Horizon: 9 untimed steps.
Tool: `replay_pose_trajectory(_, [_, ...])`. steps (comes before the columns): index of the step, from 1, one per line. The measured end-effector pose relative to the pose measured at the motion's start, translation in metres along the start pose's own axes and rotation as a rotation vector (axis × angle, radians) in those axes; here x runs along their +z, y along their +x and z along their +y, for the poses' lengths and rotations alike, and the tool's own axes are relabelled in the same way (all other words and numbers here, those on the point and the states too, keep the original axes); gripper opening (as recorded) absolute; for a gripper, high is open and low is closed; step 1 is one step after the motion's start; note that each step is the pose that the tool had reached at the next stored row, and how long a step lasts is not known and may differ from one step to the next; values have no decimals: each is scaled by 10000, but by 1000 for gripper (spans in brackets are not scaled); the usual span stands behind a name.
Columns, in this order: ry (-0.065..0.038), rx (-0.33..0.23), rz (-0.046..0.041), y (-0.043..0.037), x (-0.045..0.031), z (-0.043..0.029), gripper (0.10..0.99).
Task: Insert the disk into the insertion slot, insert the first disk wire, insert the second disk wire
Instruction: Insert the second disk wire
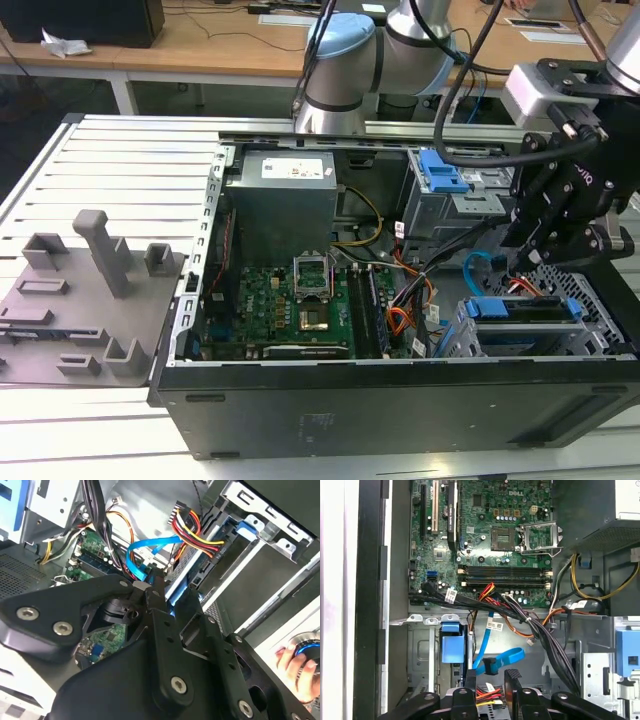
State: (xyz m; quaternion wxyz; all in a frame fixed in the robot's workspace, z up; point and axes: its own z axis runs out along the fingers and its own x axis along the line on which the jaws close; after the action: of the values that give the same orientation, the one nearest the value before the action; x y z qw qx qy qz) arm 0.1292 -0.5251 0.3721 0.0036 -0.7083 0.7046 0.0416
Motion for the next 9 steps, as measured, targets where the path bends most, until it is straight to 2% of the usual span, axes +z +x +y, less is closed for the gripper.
replay_pose_trajectory(1, [-26, -405, 23, 0, 0, 0, 361])
replay_pose_trajectory(3, [-54, -829, 45, 0, 1, 0, 361])
replay_pose_trajectory(6, [-77, -1195, 73, -1, 5, 7, 361])
replay_pose_trajectory(9, [-89, -1234, 228, -8, 21, 50, 361])
